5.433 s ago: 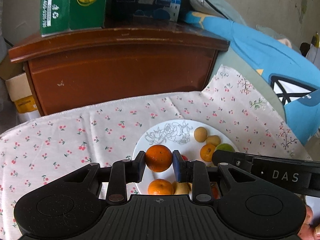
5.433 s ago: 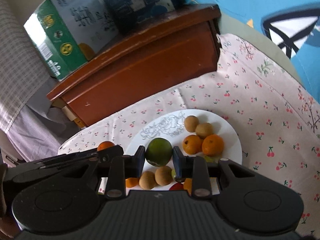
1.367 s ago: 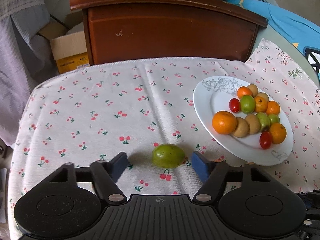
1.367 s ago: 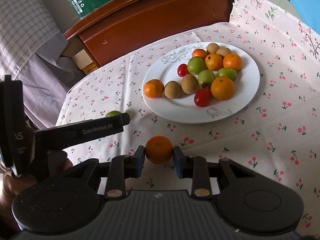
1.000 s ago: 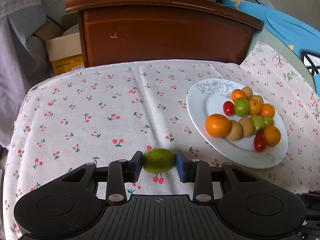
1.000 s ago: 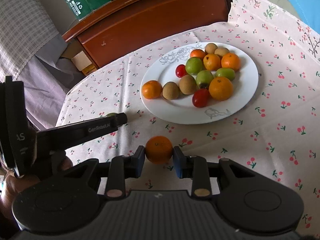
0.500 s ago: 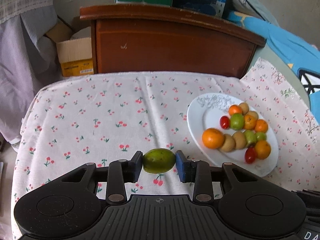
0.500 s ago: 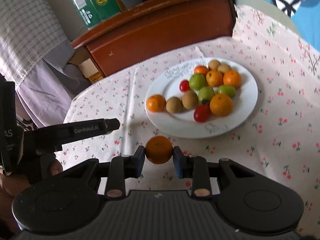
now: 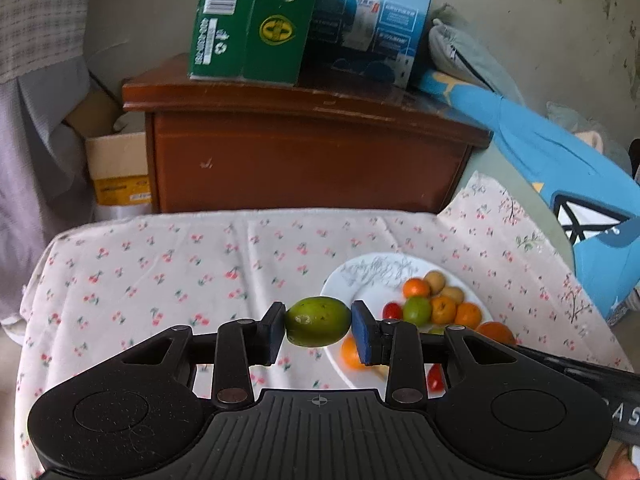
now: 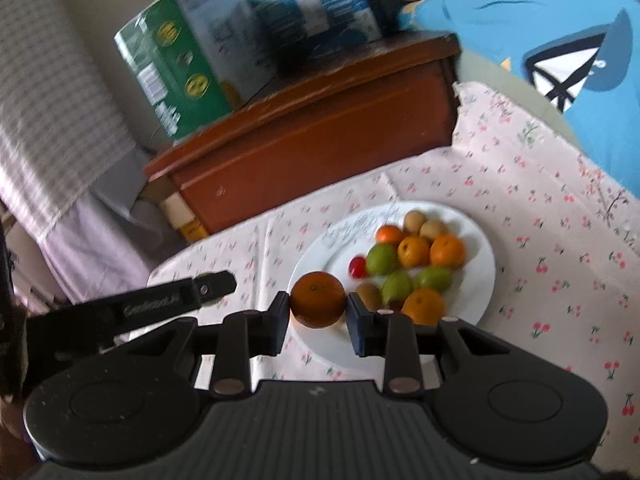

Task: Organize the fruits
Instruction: 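Carry green jujube and tangerine onto the white plate and open both tools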

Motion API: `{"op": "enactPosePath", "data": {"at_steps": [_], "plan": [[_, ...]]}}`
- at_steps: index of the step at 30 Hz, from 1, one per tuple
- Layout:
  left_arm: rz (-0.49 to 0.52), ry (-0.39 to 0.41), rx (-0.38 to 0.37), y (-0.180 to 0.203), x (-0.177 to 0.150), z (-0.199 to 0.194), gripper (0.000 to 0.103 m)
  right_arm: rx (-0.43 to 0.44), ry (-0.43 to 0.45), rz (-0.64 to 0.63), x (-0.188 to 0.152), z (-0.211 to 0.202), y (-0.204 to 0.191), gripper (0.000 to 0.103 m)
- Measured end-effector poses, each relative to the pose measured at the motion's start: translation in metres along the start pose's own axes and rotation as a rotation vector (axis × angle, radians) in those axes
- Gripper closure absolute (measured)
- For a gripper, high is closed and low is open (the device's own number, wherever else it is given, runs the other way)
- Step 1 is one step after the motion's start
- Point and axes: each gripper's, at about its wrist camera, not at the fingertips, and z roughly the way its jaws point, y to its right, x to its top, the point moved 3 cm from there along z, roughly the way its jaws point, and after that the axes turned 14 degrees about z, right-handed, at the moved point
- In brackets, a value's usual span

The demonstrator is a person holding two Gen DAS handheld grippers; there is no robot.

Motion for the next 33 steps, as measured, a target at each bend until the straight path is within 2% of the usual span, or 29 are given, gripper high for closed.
{"op": "enactPosePath", "data": {"at_steps": [6,19,33], "plan": [[-0.032,0.0,-0.04,0.0,0.012,0.009,0.07,-0.004,0.034,0.034,0.017,0.004,0.006,0.073],[-0.09,-0.054,-0.083,-0.002,0.01,0.049,0.07,-0.011,-0.003,0.066,0.022,0.039,0.017,0.073],[-0.087,-0.101,-0.106,0.007,0.008,0.077,0.069,-0.047,-0.031,0.082,0.023,0.069,0.028,0.07]]}}
